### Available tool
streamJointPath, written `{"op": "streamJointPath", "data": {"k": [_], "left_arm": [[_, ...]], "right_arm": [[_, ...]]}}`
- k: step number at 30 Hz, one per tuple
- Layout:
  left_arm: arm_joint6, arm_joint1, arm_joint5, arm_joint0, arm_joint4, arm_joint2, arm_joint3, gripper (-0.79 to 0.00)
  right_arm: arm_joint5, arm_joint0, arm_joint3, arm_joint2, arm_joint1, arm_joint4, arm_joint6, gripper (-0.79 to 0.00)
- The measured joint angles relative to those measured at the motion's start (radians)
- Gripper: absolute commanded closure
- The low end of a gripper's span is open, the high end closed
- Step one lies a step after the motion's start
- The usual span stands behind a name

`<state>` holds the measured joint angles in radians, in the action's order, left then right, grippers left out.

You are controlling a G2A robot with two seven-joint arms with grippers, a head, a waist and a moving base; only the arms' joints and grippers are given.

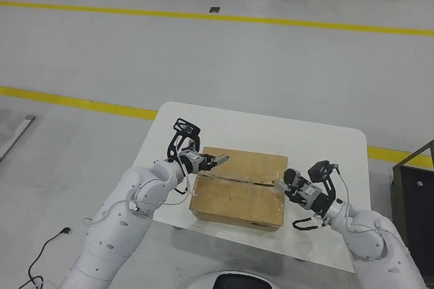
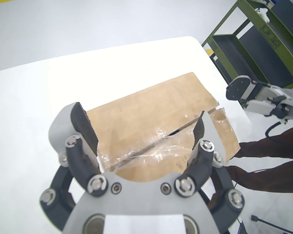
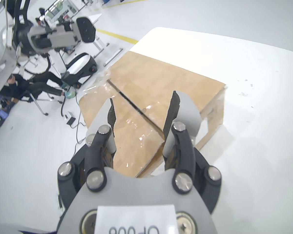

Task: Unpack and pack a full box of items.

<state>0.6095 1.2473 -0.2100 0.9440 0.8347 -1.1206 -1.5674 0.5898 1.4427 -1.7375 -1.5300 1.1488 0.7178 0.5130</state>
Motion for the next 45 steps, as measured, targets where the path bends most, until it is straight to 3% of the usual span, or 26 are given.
{"op": "streamJointPath", "data": {"k": [2,6,8,13,17,20,21,23,24,25,26,34,45], "left_arm": [[0.008,-0.007,-0.001,0.02,0.013,-0.029,-0.015,-0.785],[0.027,-0.024,-0.005,0.071,0.036,-0.099,-0.023,-0.785],[0.034,-0.03,0.0,0.091,0.045,-0.125,-0.025,-0.785],[0.061,-0.043,0.024,0.14,0.074,-0.173,-0.021,-0.785],[0.072,-0.047,0.027,0.161,0.079,-0.186,-0.025,-0.785],[0.079,-0.049,0.03,0.168,0.077,-0.189,-0.03,-0.785],[0.08,-0.049,0.031,0.169,0.076,-0.188,-0.031,-0.785],[0.082,-0.049,0.032,0.169,0.075,-0.186,-0.032,-0.785],[0.083,-0.05,0.033,0.169,0.075,-0.184,-0.032,-0.785],[0.084,-0.05,0.033,0.168,0.075,-0.183,-0.032,-0.785],[0.085,-0.05,0.034,0.168,0.075,-0.181,-0.033,-0.785],[0.088,-0.049,0.034,0.154,0.071,-0.165,-0.021,-0.785],[0.108,-0.047,0.019,0.122,0.044,-0.141,0.013,-0.785]], "right_arm": [[0.025,-0.004,-0.008,0.027,-0.001,0.041,-0.002,-0.499],[0.061,-0.033,-0.002,0.096,0.0,0.134,0.003,-0.597],[0.07,-0.046,0.009,0.123,0.001,0.157,0.007,-0.785],[0.043,-0.097,0.065,0.191,0.006,0.201,0.016,-0.785],[-0.001,-0.148,0.116,0.244,0.013,0.225,0.023,-0.665],[-0.02,-0.186,0.154,0.281,0.019,0.225,0.024,-0.406],[-0.027,-0.2,0.167,0.293,0.021,0.226,0.026,-0.382],[-0.035,-0.217,0.184,0.308,0.024,0.226,0.028,-0.249],[-0.041,-0.226,0.192,0.315,0.025,0.226,0.028,-0.231],[-0.048,-0.231,0.197,0.319,0.026,0.228,0.029,-0.065],[-0.057,-0.235,0.199,0.322,0.026,0.234,0.031,0.0],[-0.159,-0.205,0.123,0.312,0.018,0.356,0.041,0.0],[-0.19,-0.124,-0.039,0.266,-0.002,0.53,0.042,0.0]]}}
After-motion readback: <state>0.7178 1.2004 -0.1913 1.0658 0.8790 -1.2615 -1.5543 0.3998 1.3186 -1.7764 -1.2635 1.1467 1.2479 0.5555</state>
